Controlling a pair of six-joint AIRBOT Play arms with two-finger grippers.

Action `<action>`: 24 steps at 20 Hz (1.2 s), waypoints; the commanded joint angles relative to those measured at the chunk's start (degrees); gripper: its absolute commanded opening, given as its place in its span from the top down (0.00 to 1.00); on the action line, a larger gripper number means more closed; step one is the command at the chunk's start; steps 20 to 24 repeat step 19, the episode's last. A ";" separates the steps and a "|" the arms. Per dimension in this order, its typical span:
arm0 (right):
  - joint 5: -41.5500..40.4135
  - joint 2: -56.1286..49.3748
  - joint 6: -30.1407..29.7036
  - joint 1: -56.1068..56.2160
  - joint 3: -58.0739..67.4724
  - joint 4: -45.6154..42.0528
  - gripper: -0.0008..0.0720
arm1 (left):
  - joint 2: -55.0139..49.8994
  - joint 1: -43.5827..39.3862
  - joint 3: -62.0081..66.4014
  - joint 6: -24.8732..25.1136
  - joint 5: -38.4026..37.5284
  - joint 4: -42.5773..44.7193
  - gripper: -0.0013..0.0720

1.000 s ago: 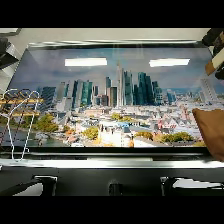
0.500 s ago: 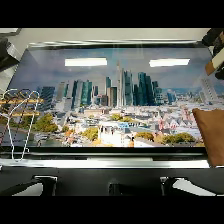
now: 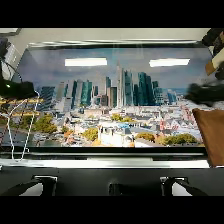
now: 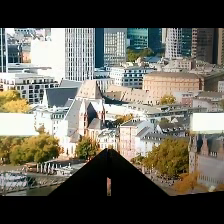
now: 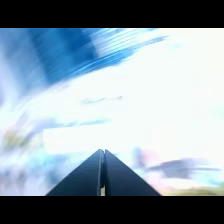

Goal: Fold the clothes and pants, and hang the long-sleeved shirts on hangers.

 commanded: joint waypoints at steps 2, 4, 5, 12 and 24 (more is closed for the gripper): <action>-0.96 0.26 1.55 18.34 0.04 -1.44 0.94 | 2.27 -0.11 -6.86 2.10 1.88 0.72 0.95; -2.03 0.26 1.53 20.74 0.04 -1.44 0.94 | 2.27 -0.11 -6.84 2.10 1.27 0.96 0.95; -1.88 0.26 1.53 21.07 0.04 -1.07 0.94 | 2.27 -0.22 -6.84 2.10 1.25 0.96 0.95; -1.42 0.26 1.49 21.05 0.04 -0.39 0.94 | 2.27 -0.22 -6.84 2.10 1.25 0.94 0.95; -1.42 0.26 1.49 21.05 0.04 -0.39 0.94 | 2.27 -0.22 -6.84 2.10 1.25 0.96 0.95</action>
